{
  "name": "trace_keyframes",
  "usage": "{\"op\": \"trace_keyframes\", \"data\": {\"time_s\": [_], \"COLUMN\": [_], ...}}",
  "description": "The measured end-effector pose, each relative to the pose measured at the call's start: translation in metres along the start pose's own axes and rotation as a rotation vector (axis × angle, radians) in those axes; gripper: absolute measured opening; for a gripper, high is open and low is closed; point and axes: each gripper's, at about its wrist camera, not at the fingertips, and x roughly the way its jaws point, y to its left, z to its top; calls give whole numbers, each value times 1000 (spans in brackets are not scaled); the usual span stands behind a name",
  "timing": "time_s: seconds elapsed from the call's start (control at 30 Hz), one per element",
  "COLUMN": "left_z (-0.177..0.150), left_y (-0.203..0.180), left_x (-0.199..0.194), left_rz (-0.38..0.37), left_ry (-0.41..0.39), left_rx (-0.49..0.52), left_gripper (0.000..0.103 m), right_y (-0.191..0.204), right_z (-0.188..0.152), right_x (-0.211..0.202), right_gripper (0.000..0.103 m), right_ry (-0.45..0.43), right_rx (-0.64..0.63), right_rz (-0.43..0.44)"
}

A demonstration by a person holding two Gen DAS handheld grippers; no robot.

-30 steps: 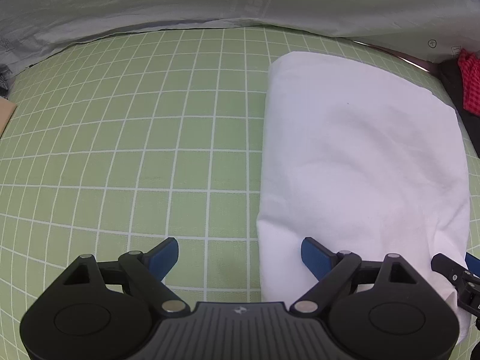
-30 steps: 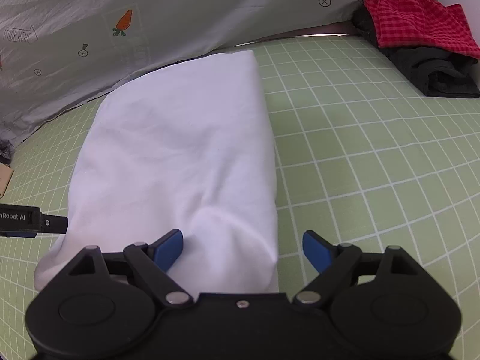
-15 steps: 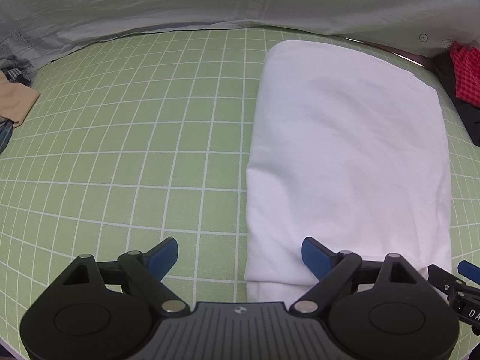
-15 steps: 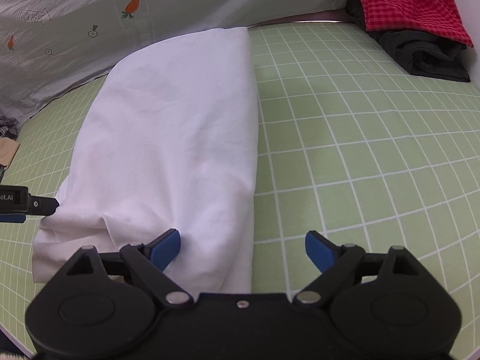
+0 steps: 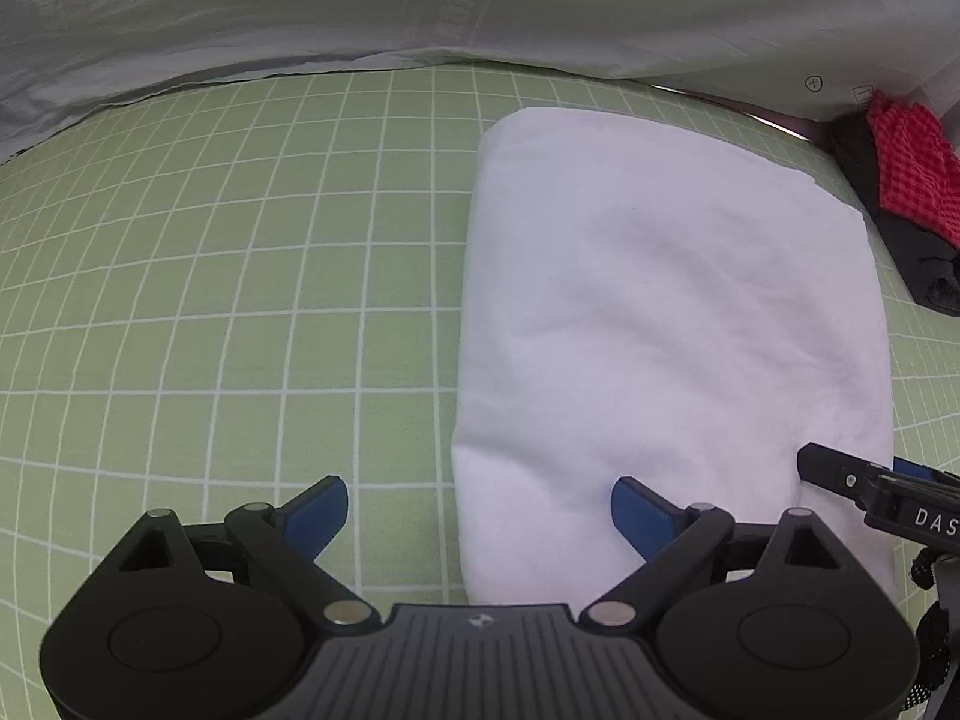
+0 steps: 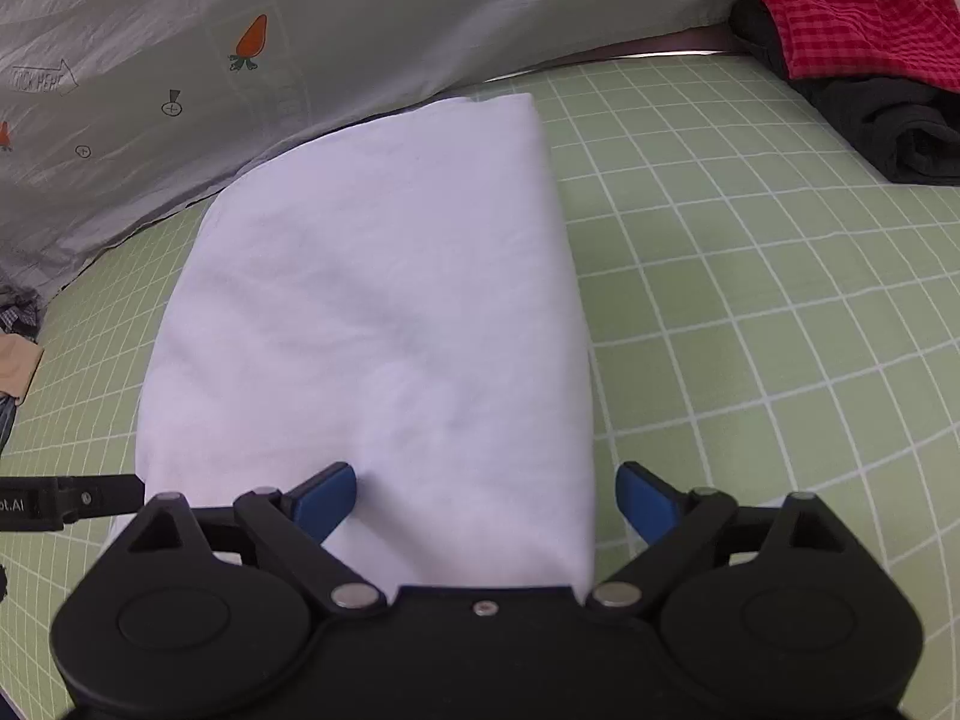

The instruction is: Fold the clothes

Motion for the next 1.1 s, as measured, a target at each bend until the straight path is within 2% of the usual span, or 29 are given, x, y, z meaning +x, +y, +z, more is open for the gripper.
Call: {"op": "trace_keyframes", "data": {"time_s": [0.07, 0.33, 0.4, 0.43, 0.47, 0.5, 0.53, 0.57, 0.6, 0.63, 0.67, 0.7, 0.77, 0.83, 0.93, 1.1], "left_z": [6, 19, 21, 22, 23, 24, 25, 25, 24, 24, 23, 22, 18, 14, 5, -11], "left_y": [2, 15, 19, 20, 19, 18, 17, 12, 6, -1, -5, -9, -16, -26, -48, -107], "left_x": [10, 40, 45, 47, 46, 45, 44, 40, 35, 31, 25, 20, 8, -5, -26, -57], "left_rz": [-38, -215, -270, -303, -308, -313, -318, -315, -303, -292, -290, -289, -302, -310, -301, -308], "left_ry": [1, 23, 31, 35, 37, 39, 41, 28, 12, -5, -20, -34, -55, -78, -116, -175], "left_rx": [1, -64, -77, -91, -97, -102, -106, -83, -62, -41, -42, -44, -53, -46, -22, -13], "left_gripper": [97, 98, 91, 73, 63, 55, 42, 33, 31, 26, 23, 21, 20, 19, 19, 19], "right_y": [2, 9, 12, 13, 16, 19, 22, 25, 27, 29, 28, 24, 16, 12, 3, -39], "right_z": [8, 37, 38, 38, 38, 38, 37, 37, 35, 33, 31, 30, 27, 22, 10, 2], "right_x": [9, 41, 47, 50, 51, 50, 46, 42, 36, 31, 24, 18, 6, -8, -33, -77], "right_gripper": [102, 103, 103, 103, 101, 89, 83, 68, 51, 44, 32, 25, 19, 17, 16, 15], "right_ry": [-1, 1, 13, 20, 21, 26, 25, 23, 14, 4, -5, -18, -38, -58, -87, -143], "right_rx": [0, 26, 64, 79, 78, 66, 56, 46, 43, 39, 49, 76, 141, 150, 156, 163], "right_rz": [-1, 16, 49, 54, 49, 54, 57, 59, 56, 54, 57, 68, 101, 110, 132, 167]}}
